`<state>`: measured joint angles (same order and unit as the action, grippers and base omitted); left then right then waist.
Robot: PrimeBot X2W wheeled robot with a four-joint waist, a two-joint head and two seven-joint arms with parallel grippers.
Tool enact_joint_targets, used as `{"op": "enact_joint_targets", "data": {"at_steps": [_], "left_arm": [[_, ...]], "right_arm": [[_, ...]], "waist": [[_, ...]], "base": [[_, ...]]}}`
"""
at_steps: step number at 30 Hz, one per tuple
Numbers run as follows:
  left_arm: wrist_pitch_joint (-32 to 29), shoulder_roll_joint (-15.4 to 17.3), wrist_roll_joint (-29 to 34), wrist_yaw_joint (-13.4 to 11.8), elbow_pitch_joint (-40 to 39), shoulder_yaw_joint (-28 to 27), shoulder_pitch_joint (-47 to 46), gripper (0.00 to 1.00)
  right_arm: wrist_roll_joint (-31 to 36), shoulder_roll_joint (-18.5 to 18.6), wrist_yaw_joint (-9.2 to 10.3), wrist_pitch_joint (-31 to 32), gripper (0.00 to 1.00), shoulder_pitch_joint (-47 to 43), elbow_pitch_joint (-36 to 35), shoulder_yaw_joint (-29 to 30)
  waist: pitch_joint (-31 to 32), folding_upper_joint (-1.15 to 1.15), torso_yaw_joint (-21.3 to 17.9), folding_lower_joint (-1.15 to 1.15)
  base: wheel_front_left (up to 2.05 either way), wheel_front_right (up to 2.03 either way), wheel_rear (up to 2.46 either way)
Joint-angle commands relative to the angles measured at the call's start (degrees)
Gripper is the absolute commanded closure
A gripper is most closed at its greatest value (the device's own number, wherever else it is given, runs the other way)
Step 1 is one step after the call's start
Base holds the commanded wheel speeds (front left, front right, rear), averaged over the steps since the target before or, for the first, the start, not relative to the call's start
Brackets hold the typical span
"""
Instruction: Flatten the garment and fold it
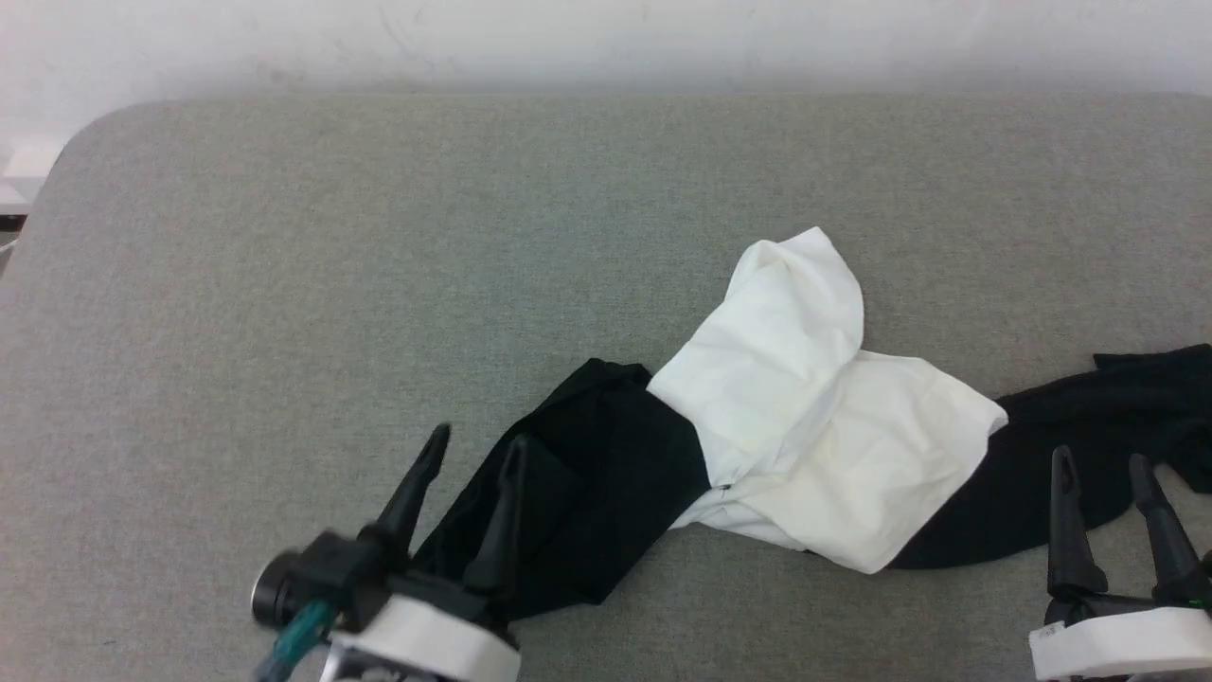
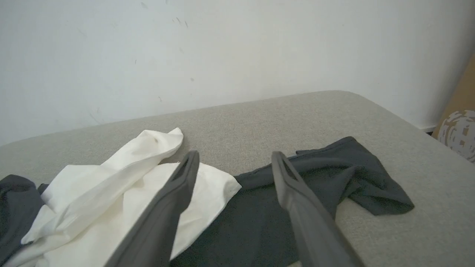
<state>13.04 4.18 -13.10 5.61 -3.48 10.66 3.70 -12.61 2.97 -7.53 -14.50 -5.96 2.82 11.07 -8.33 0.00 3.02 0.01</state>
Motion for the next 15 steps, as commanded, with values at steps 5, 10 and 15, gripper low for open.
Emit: {"op": "enact_joint_targets", "data": {"at_steps": [5, 10, 15], "left_arm": [[-11.82, 3.36, 0.83, 1.42, -1.62, 5.99, -9.09, 0.0], [-24.48, 5.98, -1.27, 1.82, 0.78, 15.32, -17.89, 0.0], [-31.73, 6.23, -4.68, 1.86, 3.55, 24.85, -25.83, 0.0]], "right_arm": [[0.03, -0.09, 0.04, -0.48, 0.0, 0.4, -1.18, 1.05], [-0.52, -0.09, 0.04, -0.49, 0.0, 0.97, -1.16, 0.6], [-0.89, -0.09, 0.04, -0.49, 0.0, 1.95, -0.94, -0.37]], "waist": [[-0.52, 0.0, -0.87, -0.01], [-2.58, 0.0, -1.47, -0.01], [-4.75, 0.0, -2.51, -0.01]], "base": [[0.0, 0.0, 0.0], [0.0, 0.0, 0.0], [0.0, 0.0, 0.0]]}}
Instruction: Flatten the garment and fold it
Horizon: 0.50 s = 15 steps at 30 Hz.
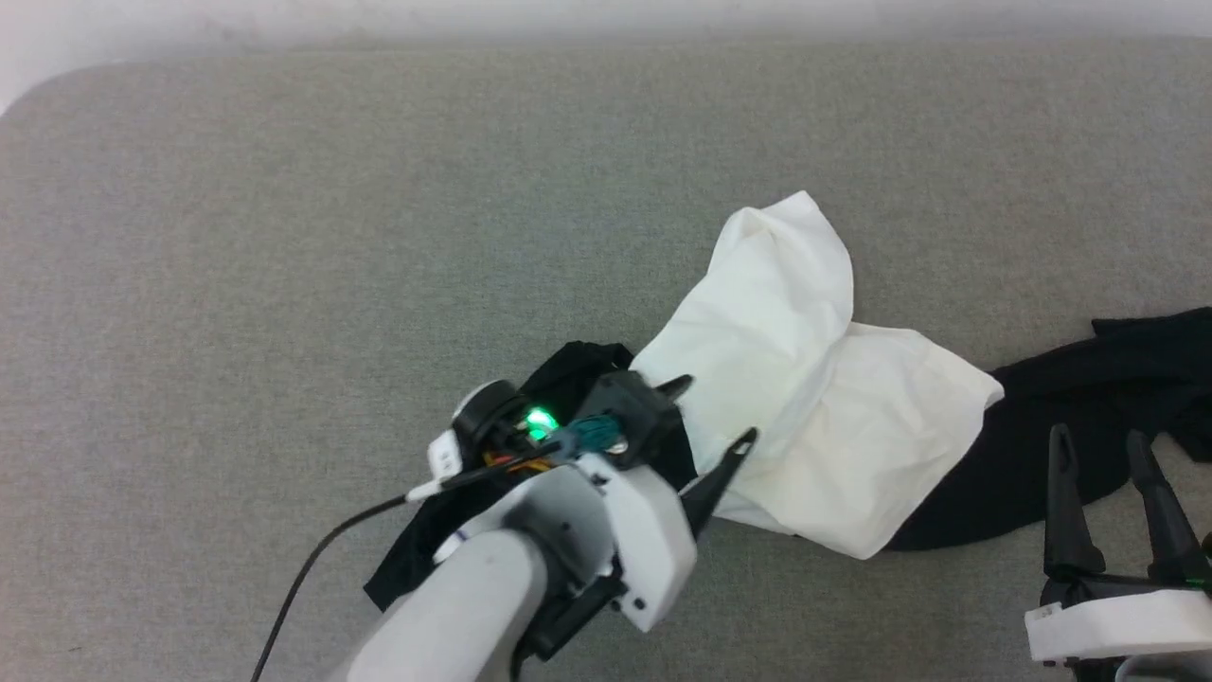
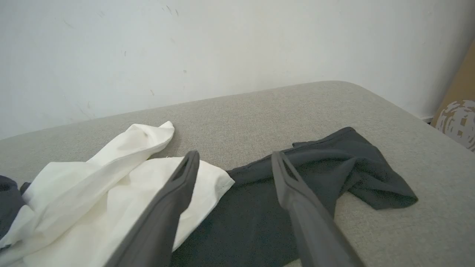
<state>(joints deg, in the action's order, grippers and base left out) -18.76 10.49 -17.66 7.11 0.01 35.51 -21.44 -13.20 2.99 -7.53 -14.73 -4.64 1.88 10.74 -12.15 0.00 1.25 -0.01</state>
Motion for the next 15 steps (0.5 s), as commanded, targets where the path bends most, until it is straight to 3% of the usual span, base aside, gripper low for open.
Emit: {"op": "enact_joint_targets", "data": {"at_steps": [1, 8, 15], "left_arm": [[-0.57, -0.36, -0.64, 0.36, 0.55, 1.28, -1.96, 0.0], [-2.37, -1.08, -1.79, 0.36, 5.34, 7.56, -8.05, 0.0], [-2.02, -1.92, -0.15, -1.08, 12.64, 8.32, -10.83, 0.0]], "right_arm": [[-0.39, -0.11, 0.04, -0.26, 0.0, 0.86, 0.03, -0.18], [-0.86, -0.11, 0.04, -0.27, 0.0, 2.18, 0.41, 0.03], [-1.59, -0.11, 0.04, -0.27, 0.0, 3.16, 1.09, -0.2]], "waist": [[-1.36, 0.0, -1.05, 0.01], [-3.87, 0.0, -2.82, 0.01], [-4.94, 0.0, -3.55, 0.01]], "base": [[0.0, 0.0, 0.0], [0.0, 0.0, 0.0], [0.0, 0.0, 0.0]]}}
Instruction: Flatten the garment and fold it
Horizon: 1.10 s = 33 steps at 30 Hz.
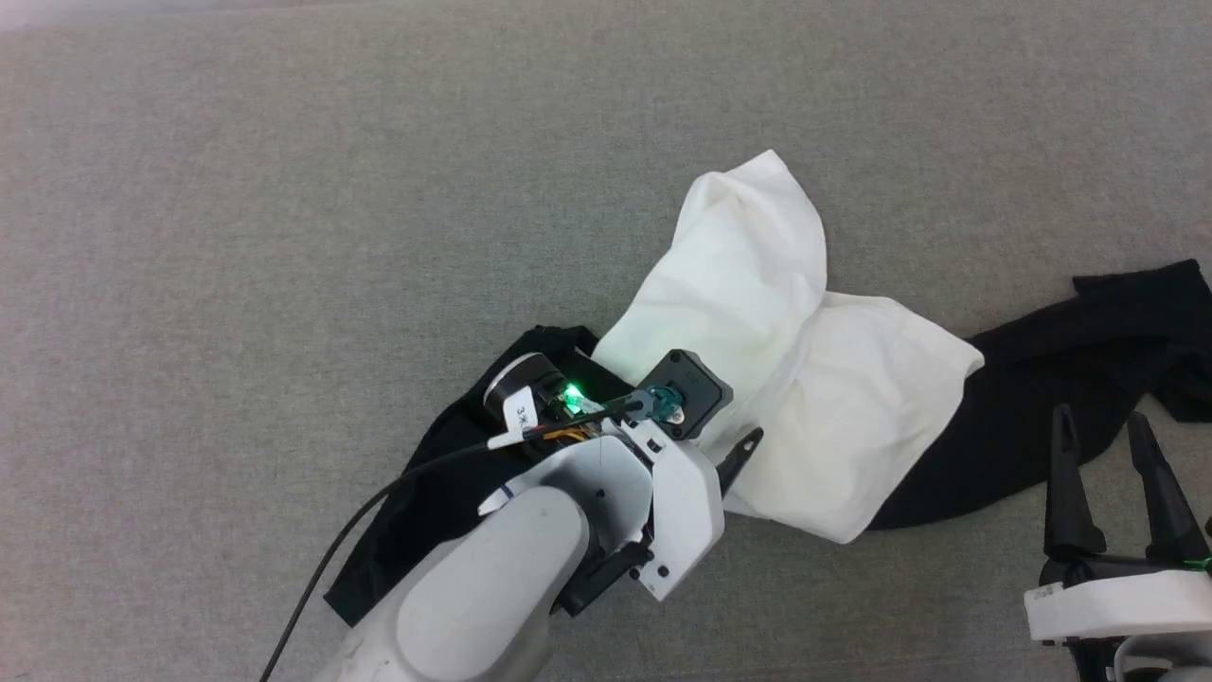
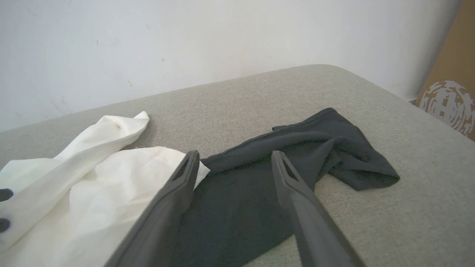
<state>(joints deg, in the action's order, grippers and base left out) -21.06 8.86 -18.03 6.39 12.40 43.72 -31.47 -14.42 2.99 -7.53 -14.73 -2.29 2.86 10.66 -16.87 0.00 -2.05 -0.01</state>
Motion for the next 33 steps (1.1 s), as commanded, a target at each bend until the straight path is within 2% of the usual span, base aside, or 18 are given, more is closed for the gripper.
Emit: {"op": "enact_joint_targets", "data": {"at_steps": [1, 4, 5, 6, 7, 15, 21, 25, 32, 33], "left_arm": [[0.66, -0.5, 0.43, -0.54, 1.25, 0.18, -1.02, 0.0], [1.75, -1.14, 0.44, -0.64, 3.86, 0.46, -1.42, 0.0], [1.95, -1.35, 0.18, -0.57, 4.53, 0.57, -1.47, 0.24], [2.3, -1.53, -0.03, -0.48, 4.99, 0.71, -1.58, 0.89], [2.61, -1.69, -0.37, -0.34, 5.38, 0.88, -1.63, 1.0], [7.51, -2.69, -3.45, 0.32, 4.24, 0.26, -3.0, 1.0], [9.91, -2.05, -7.41, 0.28, 0.94, -4.63, -5.29, 1.0], [8.03, 3.38, -8.92, 0.34, -0.49, -9.41, -8.95, 1.0], [4.98, 16.63, -10.07, 0.7, 0.73, -16.08, -13.91, 1.0], [4.98, 16.63, -10.07, 0.7, 0.73, -16.08, -13.91, 1.0]], "right_arm": [[-0.47, -0.11, 0.04, -0.27, 0.0, 0.96, 0.22, -0.26], [-0.75, -0.11, 0.04, -0.27, 0.0, 1.37, 0.52, -0.61], [-0.82, -0.11, 0.04, -0.27, 0.0, 1.46, 0.57, -0.64], [-0.86, -0.11, 0.04, -0.27, 0.0, 1.48, 0.58, -0.58], [-0.88, -0.11, 0.04, -0.27, 0.0, 1.46, 0.57, -0.42], [-0.43, -0.11, 0.04, -0.27, 0.0, 1.13, 0.83, 0.78], [-0.25, -0.11, 0.04, -0.27, 0.0, 0.83, 0.94, 0.67], [0.02, -0.12, 0.04, -0.27, 0.0, 0.72, 0.55, 0.59], [0.03, -0.12, 0.04, -0.27, 0.0, 1.93, 0.49, 0.24], [0.03, -0.12, 0.04, -0.27, 0.0, 1.93, 0.49, 0.24]], "waist": [[-0.3, 0.0, -0.33, 0.01], [-0.32, 0.0, -0.62, 0.01], [-0.3, 0.0, -0.69, 0.01], [-0.27, 0.0, -0.73, 0.01], [-0.23, 0.0, -0.73, 0.01], [0.72, 0.0, 0.08, 0.01], [1.42, 0.0, 0.93, 0.01], [0.53, 0.0, 0.81, 0.01], [-4.35, 0.0, -1.61, 0.01], [-4.35, 0.0, -1.61, 0.01]], "base": [[0.0, 0.0, 0.0], [0.0, 0.0, 0.0], [0.0, 0.0, 0.0], [0.0, 0.0, 0.0], [0.0, 0.0, 0.0], [0.0, 0.0, 0.0], [0.0, 0.0, 0.0], [0.0, 0.0, 0.0], [0.0, 0.0, 0.0], [0.0, 0.0, 0.0]]}}
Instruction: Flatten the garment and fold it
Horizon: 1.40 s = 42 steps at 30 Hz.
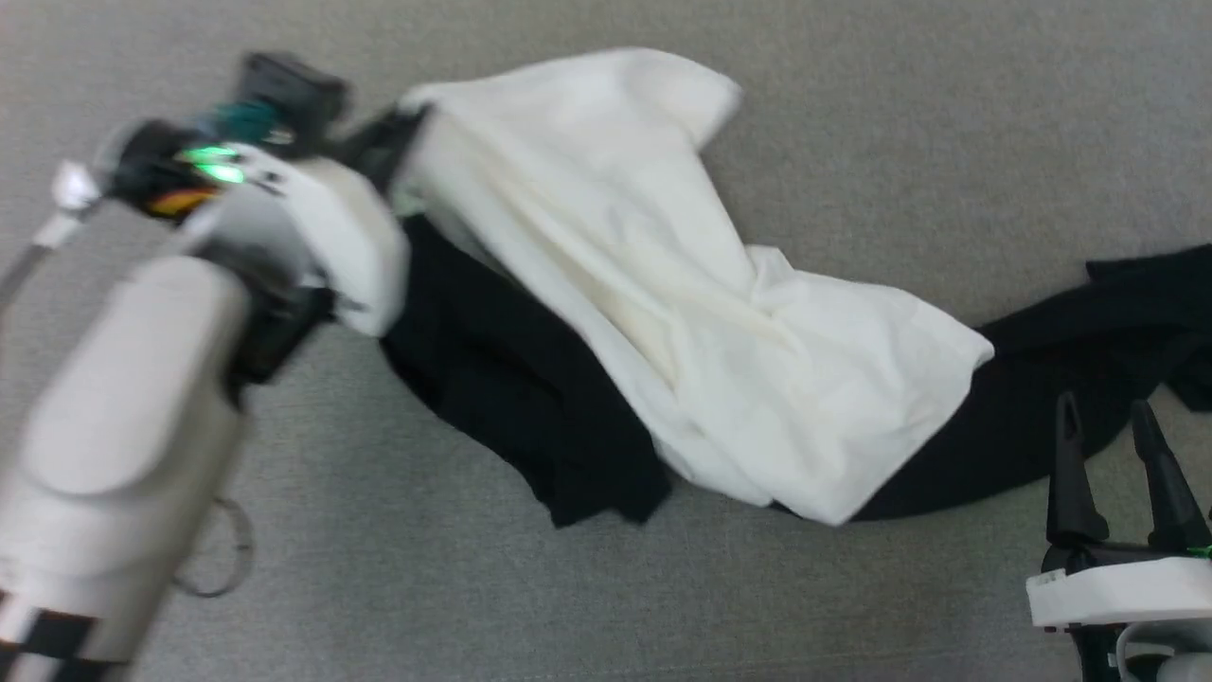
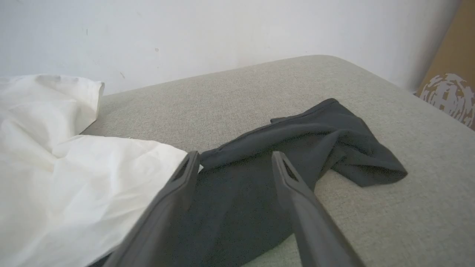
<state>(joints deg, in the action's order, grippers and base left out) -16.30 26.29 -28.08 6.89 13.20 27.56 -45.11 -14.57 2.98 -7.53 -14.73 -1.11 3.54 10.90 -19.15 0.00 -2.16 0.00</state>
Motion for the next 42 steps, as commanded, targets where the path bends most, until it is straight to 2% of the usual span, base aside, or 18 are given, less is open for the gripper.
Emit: {"op": "enact_joint_targets", "data": {"at_steps": [1, 5, 9, 12, 13, 14, 22, 26, 29, 32, 34, 38, 42], "left_arm": [[-0.18, 1.26, 0.25, 0.25, 0.49, -0.3, -0.81, 1.0], [0.37, 6.32, 0.46, 0.05, 3.12, -2.25, -2.33, 1.0], [2.68, 7.04, 1.16, -2.42, 6.16, -3.97, -2.84, 1.0], [3.03, 5.71, 0.58, -3.27, 8.86, -3.98, -2.57, 0.99], [3.47, 5.03, 0.24, -3.68, 9.55, -4.17, -2.61, 0.36], [3.93, 4.43, 0.1, -3.87, 10.1, -4.15, -2.7, 0.0], [8.97, 0.82, -2.25, -3.01, 10.73, -4.57, -3.21, 0.0], [10.11, 0.06, -4.22, -3.11, 7.87, -5.38, -1.07, 0.0], [8.78, 0.58, -5.99, -3.7, 4.49, -6.09, 1.81, 0.0], [5.14, 1.53, -9.23, -5.37, 0.29, -7.77, 5.52, 0.0], [0.39, 3.25, -10.68, -6.42, -2.42, -7.64, 8.66, 0.0], [-9.34, 5.29, -14.59, -10.27, -6.02, -7.91, 14.61, 0.0], [-17.28, 4.04, -20.9, -13.87, -7.38, -9.06, 17.62, 0.0]], "right_arm": [[0.17, -0.1, 0.04, -0.27, 0.0, 1.03, -0.24, -0.02], [0.05, -0.1, 0.04, -0.27, 0.0, 2.39, -0.32, 0.14], [0.1, -0.1, 0.04, -0.27, 0.0, 3.53, -0.08, -0.1], [0.17, -0.1, 0.04, -0.27, 0.0, 4.24, 0.26, -0.41], [0.24, -0.1, 0.04, -0.27, 0.0, 4.38, 0.35, -0.46], [0.35, -0.1, 0.04, -0.27, 0.0, 4.44, 0.46, -0.51], [1.98, -0.1, 0.04, -0.27, 0.0, 3.75, 1.19, -0.45], [2.51, -0.1, 0.04, -0.27, 0.0, 2.8, 1.59, -0.65], [2.81, -0.1, 0.04, -0.27, 0.0, 1.78, 1.93, -1.0], [2.95, -0.1, 0.04, -0.27, 0.0, 0.95, 2.25, -0.88], [2.96, -0.1, 0.04, -0.27, 0.0, 0.53, 2.37, -0.69], [2.93, -0.11, 0.04, -0.27, 0.0, 0.29, 2.41, -0.77], [2.85, -0.11, 0.04, -0.27, 0.0, 0.7, 2.39, -1.18]], "waist": [[-3.01, 0.0, -1.92, 0.0], [-6.7, 0.0, -3.31, 0.0], [-9.33, 0.0, -4.11, 0.0], [-10.23, 0.0, -4.25, 0.0], [-10.34, 0.0, -4.17, 0.0], [-10.35, 0.0, -4.0, 0.0], [-6.75, 0.0, -0.74, 0.0], [-3.54, 0.0, 1.2, 0.0], [-1.33, 0.0, 2.3, 0.0], [0.15, 0.0, 3.01, 0.0], [0.76, 0.0, 3.38, 0.0], [1.04, 0.0, 3.7, 0.0], [0.59, 0.0, 3.47, 0.0]], "base": [[0.0, 0.0, 0.0], [0.0, 0.0, 0.0], [0.0, 0.0, 0.0], [0.0, 0.0, 0.0], [0.0, 0.0, 0.0], [0.0, 0.0, 0.0], [0.0, 0.0, 0.0], [0.0, 0.0, 0.0], [0.0, 0.0, 0.0], [0.0, 0.0, 0.0], [0.0, 0.0, 0.0], [0.0, 0.0, 0.0], [0.0, 0.0, 0.0]]}}
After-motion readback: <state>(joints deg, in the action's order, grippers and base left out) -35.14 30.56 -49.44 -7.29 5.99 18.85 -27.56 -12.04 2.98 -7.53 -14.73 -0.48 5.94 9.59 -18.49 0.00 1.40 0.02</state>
